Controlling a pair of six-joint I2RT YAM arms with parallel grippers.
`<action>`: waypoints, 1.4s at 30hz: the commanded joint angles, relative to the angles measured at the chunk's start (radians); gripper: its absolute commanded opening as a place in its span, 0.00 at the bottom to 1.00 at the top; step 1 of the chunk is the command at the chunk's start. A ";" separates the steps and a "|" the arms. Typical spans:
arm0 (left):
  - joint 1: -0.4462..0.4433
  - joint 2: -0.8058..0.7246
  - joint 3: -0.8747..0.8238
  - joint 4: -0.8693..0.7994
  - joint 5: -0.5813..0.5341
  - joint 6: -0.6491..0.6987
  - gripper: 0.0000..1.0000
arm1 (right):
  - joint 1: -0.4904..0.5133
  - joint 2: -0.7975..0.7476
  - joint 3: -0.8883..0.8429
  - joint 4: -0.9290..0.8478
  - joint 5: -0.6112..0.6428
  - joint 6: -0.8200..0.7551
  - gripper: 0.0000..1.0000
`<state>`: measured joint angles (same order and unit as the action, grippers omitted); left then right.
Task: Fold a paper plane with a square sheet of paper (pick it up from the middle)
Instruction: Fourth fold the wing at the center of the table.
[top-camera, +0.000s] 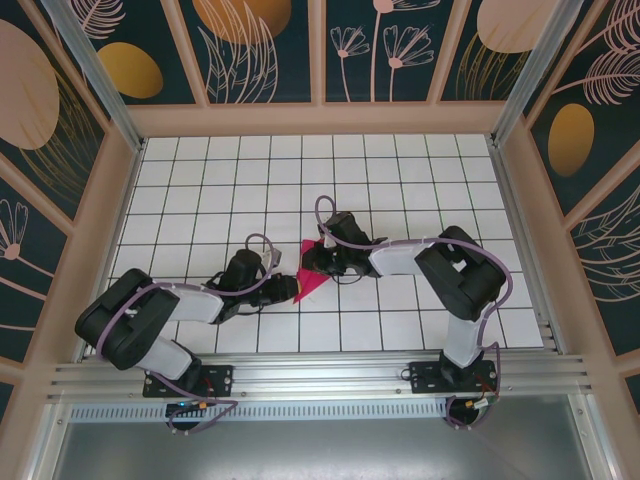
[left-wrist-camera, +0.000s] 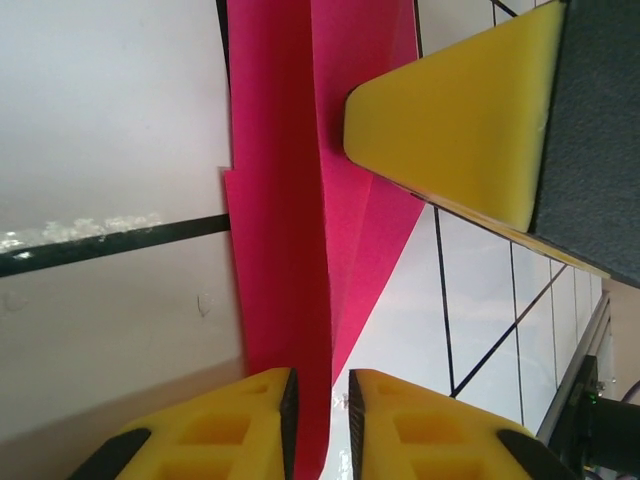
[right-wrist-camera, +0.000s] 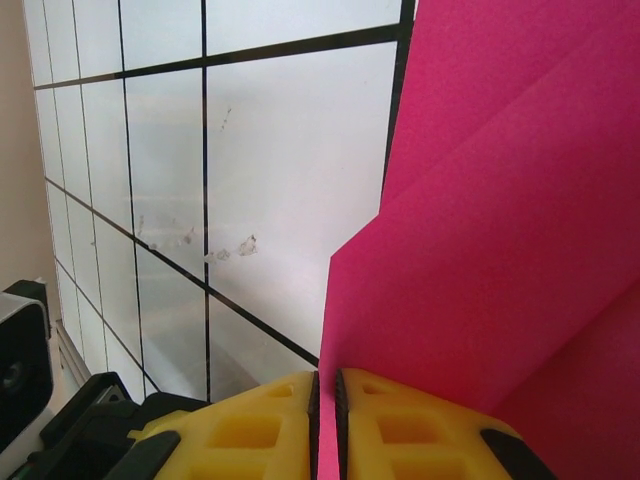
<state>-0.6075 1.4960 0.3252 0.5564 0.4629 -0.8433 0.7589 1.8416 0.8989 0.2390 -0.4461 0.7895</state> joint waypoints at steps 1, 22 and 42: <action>0.005 -0.016 0.012 -0.021 -0.002 0.032 0.29 | -0.007 0.010 0.035 0.026 0.003 -0.016 0.17; 0.003 0.018 0.050 -0.118 -0.020 0.124 0.28 | -0.005 0.009 0.050 0.023 0.003 -0.012 0.17; 0.004 0.004 0.043 -0.072 0.005 0.094 0.00 | -0.005 0.005 0.053 0.014 -0.003 -0.024 0.18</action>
<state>-0.6075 1.5230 0.3668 0.4709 0.4603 -0.7372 0.7589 1.8431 0.9276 0.2443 -0.4465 0.7891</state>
